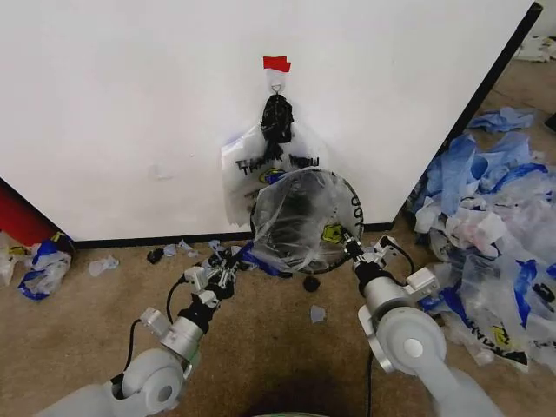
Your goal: Pick up the garbage bag from the wall and place it over the trash bin.
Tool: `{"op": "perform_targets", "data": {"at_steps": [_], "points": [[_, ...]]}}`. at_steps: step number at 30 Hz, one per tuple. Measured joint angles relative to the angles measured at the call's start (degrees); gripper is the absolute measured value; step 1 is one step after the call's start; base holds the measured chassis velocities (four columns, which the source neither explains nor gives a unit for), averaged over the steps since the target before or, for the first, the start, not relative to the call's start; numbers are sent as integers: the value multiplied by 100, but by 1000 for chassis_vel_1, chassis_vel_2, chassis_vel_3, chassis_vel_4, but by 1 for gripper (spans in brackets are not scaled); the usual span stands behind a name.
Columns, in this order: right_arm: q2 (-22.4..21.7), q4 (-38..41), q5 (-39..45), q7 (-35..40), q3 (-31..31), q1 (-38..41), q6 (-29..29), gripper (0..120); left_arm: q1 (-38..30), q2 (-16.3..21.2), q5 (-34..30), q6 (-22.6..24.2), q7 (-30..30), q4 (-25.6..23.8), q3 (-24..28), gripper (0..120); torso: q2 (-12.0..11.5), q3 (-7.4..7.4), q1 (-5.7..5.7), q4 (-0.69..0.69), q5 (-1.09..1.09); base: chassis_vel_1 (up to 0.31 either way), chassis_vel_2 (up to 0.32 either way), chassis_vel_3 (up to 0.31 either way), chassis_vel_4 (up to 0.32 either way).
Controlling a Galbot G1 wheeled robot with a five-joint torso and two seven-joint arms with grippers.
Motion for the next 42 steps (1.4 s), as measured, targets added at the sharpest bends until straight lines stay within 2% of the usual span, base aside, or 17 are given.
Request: {"op": "perform_targets", "data": {"at_steps": [11,30,32,35,36,42], "points": [[-128,423,186,102,123,-185,-87,0,-139,-157,120,-4,-26,374,157,0,0,0,0,-1,-1,0,0,0,0],[-89,370,87,107,-54,-226,-144,0,-107,-232,238,-14,-182,476,-69,0,0,0,0,-1,-1,0,0,0,0],[-80,343,84,105,-58,-201,-145,0,-48,-167,236,16,-193,405,-114,4,0,0,0,-1,1,0,0,0,0],[-69,324,102,103,-37,-147,-145,0,108,-8,292,132,-197,327,-270,18,0,0,0,-1,1,0,0,0,0],[-69,324,102,103,-37,-147,-145,0,108,-8,292,132,-197,327,-270,18,0,0,0,-1,1,0,0,0,0],[-33,304,205,101,148,-89,-139,0,416,221,631,173,-449,422,-470,45,0,0,0,-2,-1,0,0,0,0]]}}
